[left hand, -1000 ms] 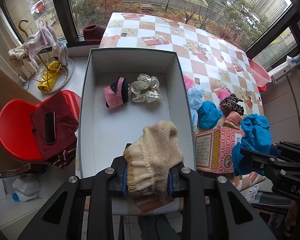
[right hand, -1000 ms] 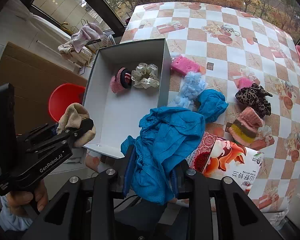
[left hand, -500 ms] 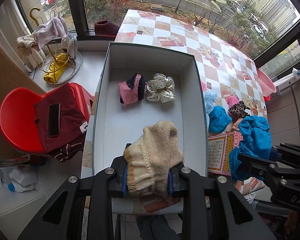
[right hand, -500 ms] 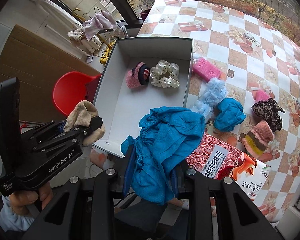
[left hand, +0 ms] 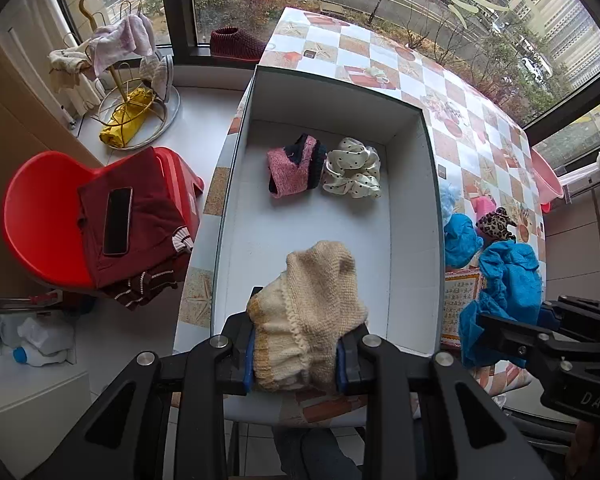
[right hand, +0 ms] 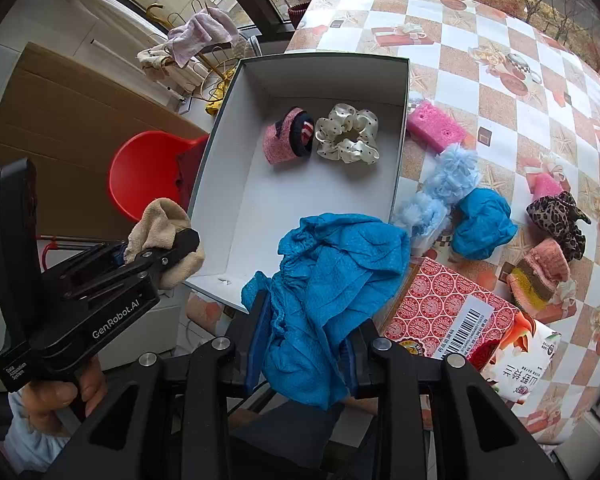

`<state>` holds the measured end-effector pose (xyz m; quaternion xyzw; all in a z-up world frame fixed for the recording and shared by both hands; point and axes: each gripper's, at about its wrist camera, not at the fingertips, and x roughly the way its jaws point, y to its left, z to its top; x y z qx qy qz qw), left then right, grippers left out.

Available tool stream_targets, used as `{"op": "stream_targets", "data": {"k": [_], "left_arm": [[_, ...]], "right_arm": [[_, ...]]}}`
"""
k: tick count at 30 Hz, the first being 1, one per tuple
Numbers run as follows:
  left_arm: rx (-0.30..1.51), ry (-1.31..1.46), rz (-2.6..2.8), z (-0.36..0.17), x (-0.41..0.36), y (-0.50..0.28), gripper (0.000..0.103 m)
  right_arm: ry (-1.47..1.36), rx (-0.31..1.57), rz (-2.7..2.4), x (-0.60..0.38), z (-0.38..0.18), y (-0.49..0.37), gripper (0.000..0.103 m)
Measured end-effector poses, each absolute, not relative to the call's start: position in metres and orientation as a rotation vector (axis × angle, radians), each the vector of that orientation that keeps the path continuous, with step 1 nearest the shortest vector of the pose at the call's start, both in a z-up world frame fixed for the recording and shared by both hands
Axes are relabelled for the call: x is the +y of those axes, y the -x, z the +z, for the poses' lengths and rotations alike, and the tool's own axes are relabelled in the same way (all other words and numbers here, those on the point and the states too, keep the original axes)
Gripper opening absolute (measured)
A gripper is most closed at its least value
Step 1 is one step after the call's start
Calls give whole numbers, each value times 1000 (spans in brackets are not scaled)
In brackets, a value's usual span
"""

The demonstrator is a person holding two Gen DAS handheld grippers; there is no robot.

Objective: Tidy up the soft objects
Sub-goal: 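Carry the beige hat and blue cloth with both tools over the white box, then open both tools to drop the beige hat and blue cloth into the box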

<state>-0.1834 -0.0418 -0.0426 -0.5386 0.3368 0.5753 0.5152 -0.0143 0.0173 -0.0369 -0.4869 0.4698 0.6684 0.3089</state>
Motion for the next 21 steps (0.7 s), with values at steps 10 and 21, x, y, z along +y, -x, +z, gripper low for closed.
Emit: {"op": "stream_targets", "data": {"k": [10,21], "left_arm": [[856,1303,1346,-56,-40,175,31],[886,1318,1327,-66,-40,172,32]], "right_arm": [[1332,1257,1777,18,-49,30,32],[1365,1258,1781,18,-57,40,33]]}}
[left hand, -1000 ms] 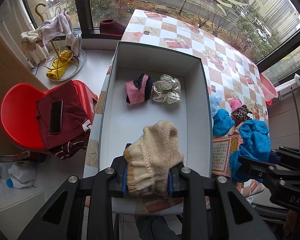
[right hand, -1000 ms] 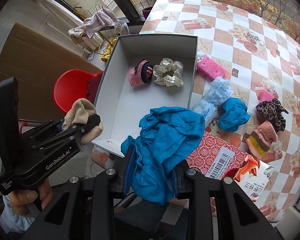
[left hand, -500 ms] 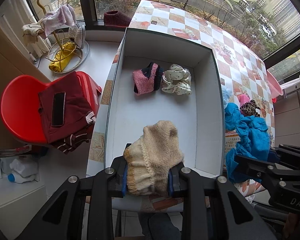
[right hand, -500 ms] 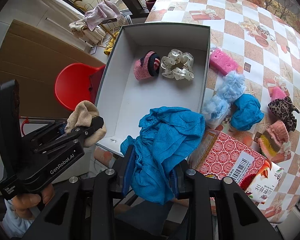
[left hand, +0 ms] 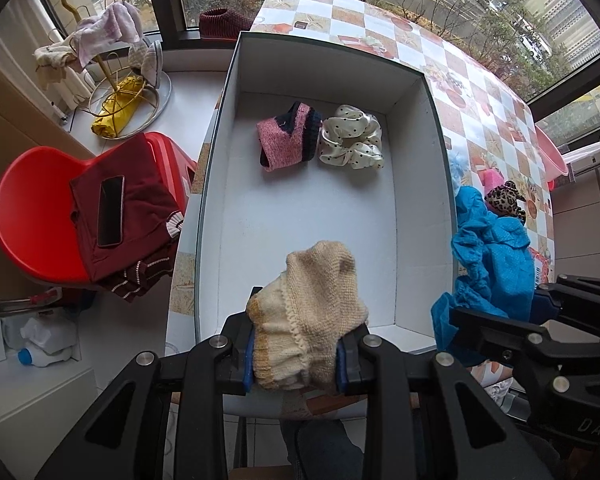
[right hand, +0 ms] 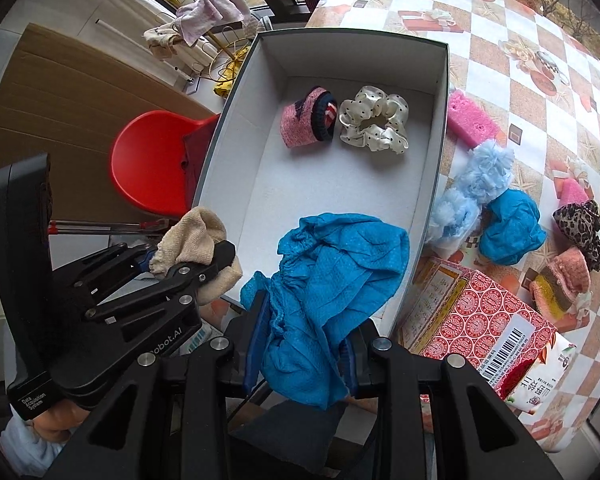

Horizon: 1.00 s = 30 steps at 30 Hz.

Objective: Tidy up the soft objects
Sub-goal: 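Open both tools to drop the beige hat and blue cloth into the box, then move both tools back toward the remaining soft items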

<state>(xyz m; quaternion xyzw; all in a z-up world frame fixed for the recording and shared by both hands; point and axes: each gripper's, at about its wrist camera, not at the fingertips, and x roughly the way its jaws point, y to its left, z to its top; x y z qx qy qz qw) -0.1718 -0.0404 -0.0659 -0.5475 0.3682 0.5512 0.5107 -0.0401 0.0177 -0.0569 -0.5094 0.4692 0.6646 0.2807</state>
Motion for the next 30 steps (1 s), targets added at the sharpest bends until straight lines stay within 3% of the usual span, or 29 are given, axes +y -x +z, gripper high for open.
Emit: {"op": "stream_targets", "data": {"k": [6,8,9,12,14,15,16,18,21,30], "left_arm": [[875,1316,1330,-66,-40,173,39],[872,1322,1328,-66,-40,174,45],[872,1326,1331,-67,-40,174,52],[891,1321,1357,-67,-40,174,70],[911,1318,1380,-68,-40,176,73],[909,1320,1386,-68,-40,177,77],[895,1328,1386,-68,-40,179,83],[854,1348,1391,-66,-40,183,88],[831,1354,1402,-62,-38,185,103],[828,1351,1331,-55,-19,163,103]], "right_arm": [[1368,1254,1784,18,-58,43,33],[1368,1252,1782,18,-58,42,40],[1368,1251,1782,18,-58,42,48],[1361,1244,1785,18,-55,42,50],[1358,1228,1780,18,-53,41,61],[1356,1217,1772,19,-52,40,76],[1346,1215,1766,20,-51,37,83],[1311,1231,1760,23,-49,30,84],[1283,1212,1733,26,-44,22,102],[1131,1251,1643,44,-29,-36,102]]}}
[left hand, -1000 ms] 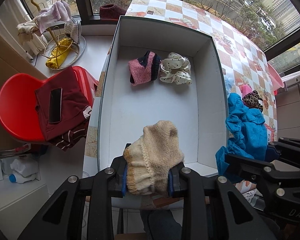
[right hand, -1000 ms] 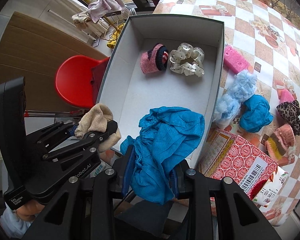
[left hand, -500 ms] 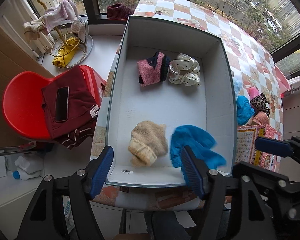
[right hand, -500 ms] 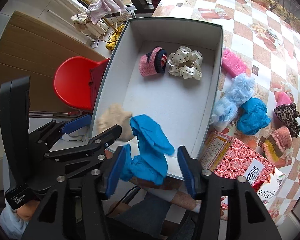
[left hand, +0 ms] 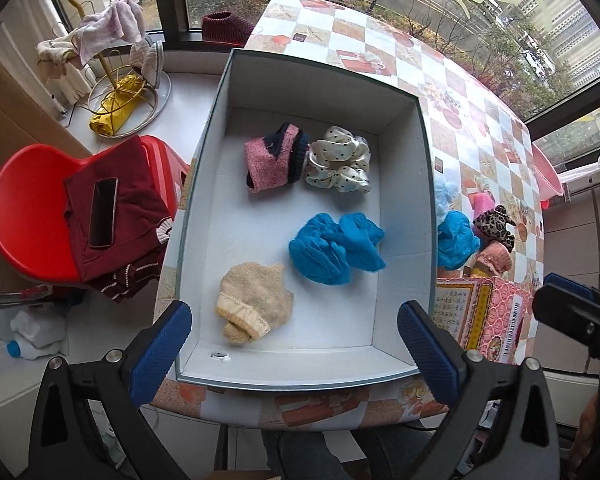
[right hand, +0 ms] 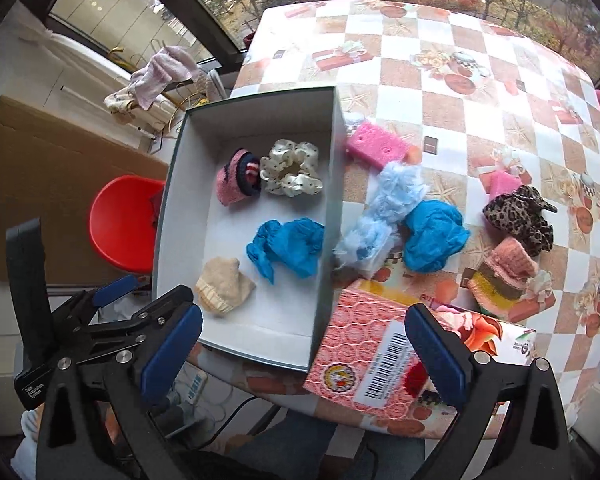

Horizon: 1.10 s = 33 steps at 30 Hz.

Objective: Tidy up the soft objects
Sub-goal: 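Move both tools back toward the remaining soft items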

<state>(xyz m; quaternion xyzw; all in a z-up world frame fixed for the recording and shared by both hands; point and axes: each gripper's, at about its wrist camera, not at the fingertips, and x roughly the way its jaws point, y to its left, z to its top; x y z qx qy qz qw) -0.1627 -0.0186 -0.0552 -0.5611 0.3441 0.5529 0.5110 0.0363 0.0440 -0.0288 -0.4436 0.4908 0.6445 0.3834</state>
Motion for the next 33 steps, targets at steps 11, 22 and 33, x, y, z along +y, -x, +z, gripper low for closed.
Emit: {"op": "stream_targets", "data": {"k": [11,22,33], "left_arm": [[933,1230,1248,-41,17,107,103],[1037,1217,1188,-39,46,47,103],[1110,1204,1199,-37,92,-27,103]], "right_arm": [[963,1349,1393,67,-43,-153,102],[989,1420,1160,120,-123,-253,102],[1094,1420,1221,167,-213,-275,102]]}}
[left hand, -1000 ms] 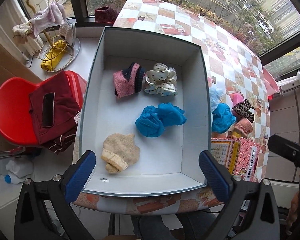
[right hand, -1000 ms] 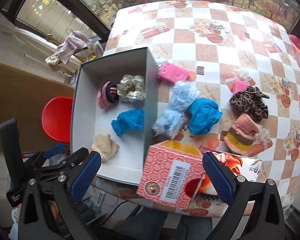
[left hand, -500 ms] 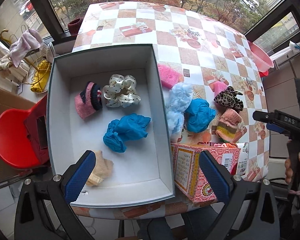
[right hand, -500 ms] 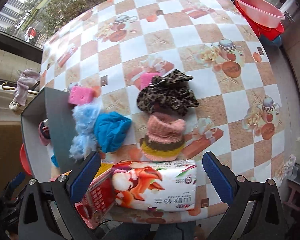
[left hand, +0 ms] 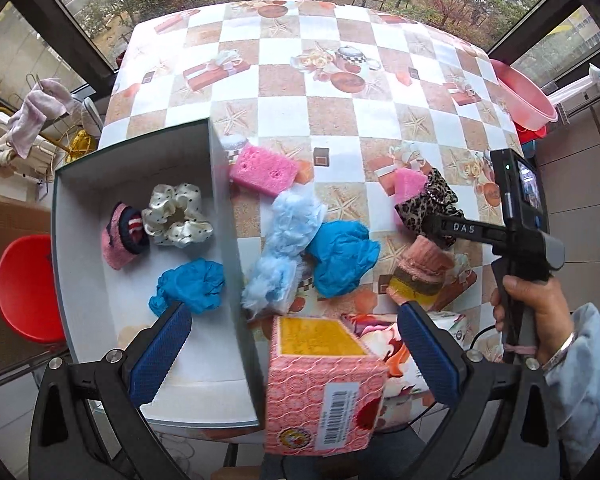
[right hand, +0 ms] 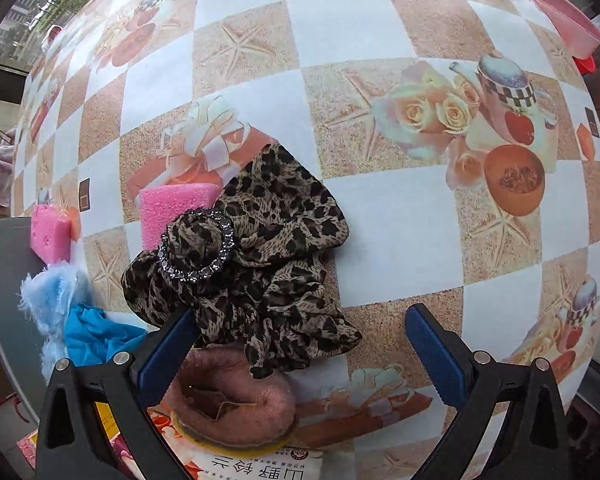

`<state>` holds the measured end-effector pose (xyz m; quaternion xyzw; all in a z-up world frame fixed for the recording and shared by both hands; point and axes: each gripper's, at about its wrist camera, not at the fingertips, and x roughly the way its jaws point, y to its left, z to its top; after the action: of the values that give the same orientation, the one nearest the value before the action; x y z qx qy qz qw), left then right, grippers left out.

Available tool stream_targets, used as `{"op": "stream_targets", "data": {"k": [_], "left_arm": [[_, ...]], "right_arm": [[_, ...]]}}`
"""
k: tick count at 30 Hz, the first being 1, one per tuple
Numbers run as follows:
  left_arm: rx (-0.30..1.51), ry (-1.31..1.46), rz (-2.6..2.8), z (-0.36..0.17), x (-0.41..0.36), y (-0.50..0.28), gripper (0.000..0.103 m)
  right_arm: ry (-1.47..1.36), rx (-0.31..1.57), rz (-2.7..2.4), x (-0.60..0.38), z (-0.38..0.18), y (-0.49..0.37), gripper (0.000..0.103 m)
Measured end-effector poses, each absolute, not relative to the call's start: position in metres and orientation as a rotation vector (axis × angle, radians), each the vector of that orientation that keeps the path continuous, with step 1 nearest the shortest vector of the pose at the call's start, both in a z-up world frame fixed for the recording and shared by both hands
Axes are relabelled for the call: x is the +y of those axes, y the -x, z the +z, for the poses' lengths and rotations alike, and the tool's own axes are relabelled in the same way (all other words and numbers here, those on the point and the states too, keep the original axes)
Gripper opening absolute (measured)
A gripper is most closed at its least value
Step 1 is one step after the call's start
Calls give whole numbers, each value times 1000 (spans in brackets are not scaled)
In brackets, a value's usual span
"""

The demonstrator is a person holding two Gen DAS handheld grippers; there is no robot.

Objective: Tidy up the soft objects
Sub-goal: 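Move both tools back toward the remaining soft items, then grasp the leopard-print scrunchie with right tool while left tool grasps the pink sponge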

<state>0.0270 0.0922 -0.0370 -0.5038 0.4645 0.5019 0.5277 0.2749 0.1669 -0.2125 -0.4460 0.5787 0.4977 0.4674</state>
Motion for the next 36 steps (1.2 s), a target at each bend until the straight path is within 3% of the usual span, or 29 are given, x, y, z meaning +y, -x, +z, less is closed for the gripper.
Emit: {"op": "stream_targets", "data": {"k": [7,12,17,21,25,31,36], "left_arm": [[1152,1185,1145,-61,135,-100,103],[1273,1116,1163,-105,167,-142,103],[1266,1146,1281,-105,173,-136,103],[1323,1140,1324,-106,173,-133,103],[1340,1152,1309,-116,175,-149,103],[1362,1105,1311,-148,185,-184,103],[1364,1100,1375,-168,196,-180,103]], "right_arm": [[1173,1335,1041,130,-215,-360,102],[978,1427,1071,111,-189,-420,102],[938,1427,1311,145,-175,-378,102],[1123,1297,1358,170,-201,-328,102],[1228,1180,1292,155,-211,-356,102],[1018,1372,1258,132,-194,-445,102],[1011,1381,1390,134,-181,-431,102]]}}
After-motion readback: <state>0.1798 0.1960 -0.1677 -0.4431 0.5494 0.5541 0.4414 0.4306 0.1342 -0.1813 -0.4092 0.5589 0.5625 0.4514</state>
